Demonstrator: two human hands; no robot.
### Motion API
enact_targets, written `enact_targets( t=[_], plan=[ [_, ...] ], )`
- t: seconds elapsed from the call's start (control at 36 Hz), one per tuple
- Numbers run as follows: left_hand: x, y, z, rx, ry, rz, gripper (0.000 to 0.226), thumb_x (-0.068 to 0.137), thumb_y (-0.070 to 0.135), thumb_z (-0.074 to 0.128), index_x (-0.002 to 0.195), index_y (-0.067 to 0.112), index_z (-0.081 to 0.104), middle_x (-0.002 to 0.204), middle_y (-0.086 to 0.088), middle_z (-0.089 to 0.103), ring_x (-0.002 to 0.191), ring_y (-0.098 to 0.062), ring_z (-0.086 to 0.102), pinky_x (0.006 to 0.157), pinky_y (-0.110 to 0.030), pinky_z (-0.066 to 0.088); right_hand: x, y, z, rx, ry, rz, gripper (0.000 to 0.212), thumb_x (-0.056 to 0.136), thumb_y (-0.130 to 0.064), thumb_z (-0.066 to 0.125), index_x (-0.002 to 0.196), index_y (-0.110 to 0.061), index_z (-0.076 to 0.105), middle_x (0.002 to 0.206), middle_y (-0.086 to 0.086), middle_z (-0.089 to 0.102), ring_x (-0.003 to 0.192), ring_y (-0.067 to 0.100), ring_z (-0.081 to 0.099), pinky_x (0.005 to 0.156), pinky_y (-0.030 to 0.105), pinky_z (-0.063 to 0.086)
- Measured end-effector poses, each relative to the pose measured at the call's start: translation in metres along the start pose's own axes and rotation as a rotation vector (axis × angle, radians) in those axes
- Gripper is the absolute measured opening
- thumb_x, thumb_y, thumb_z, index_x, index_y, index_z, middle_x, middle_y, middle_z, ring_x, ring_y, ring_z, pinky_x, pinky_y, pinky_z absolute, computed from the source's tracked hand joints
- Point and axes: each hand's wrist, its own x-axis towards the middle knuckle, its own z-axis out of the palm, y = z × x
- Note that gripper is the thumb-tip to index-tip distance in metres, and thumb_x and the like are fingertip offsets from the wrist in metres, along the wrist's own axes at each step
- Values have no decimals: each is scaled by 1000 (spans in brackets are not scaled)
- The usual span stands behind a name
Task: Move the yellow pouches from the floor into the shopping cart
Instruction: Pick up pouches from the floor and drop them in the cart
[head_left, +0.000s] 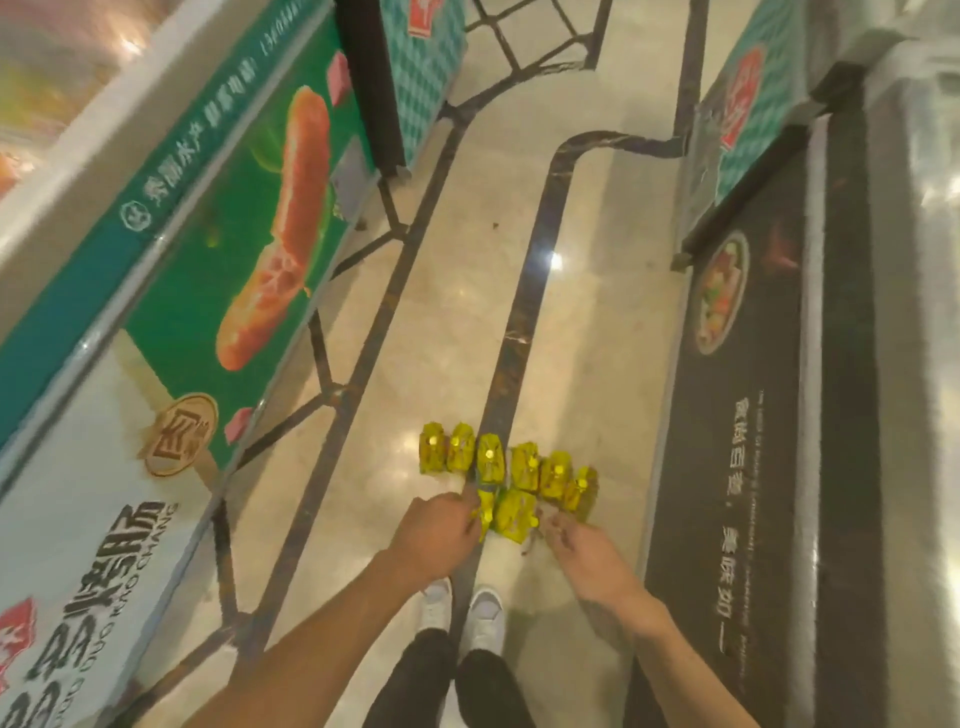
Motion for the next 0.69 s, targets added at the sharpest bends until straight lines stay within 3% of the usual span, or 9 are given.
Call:
enact_targets(
  t=[0.08,0.17,0.31,0.58,0.69],
  plan=[
    [25,-7,31,-71,-39,-21,30,100,33,39,123,21,52,111,-5,68,106,-29,63,85,-38,45,20,21,22,6,-31,61,29,99,-36,39,101,-14,57,97,12,68,95,30,62,73,34,42],
    [51,-19,66,-104,-63,-29,28,100,33,38,122,21,51,107,-5,68,103,-29,63,83,-38,44,49,46,48,-38,-56,95,26,98,-34,40,111,-16,55,102,11,68,98,30,61,67,27,33],
    [98,-44,132,-101,-117,-57,29,100,32,37,122,17,50,109,-10,66,102,-33,63,82,-39,48,109,91,99,-37,-113,187,28,96,-31,43,117,-16,56,114,14,66,103,31,61,82,34,47],
    [214,-85,262,-22,-173,-49,38,94,38,46,126,19,49,114,-9,62,104,-32,62,79,-38,50,239,190,189,-201,-111,227,25,95,-26,41,114,-14,53,115,12,63,106,31,60,82,35,46],
    [256,-95,317,-42,-213,-42,53,91,44,48,141,27,39,131,-8,52,113,-33,58,85,-40,50,294,228,220,-139,-78,226,40,93,-25,46,132,-17,47,126,12,60,115,32,55,92,35,44]
  ],
)
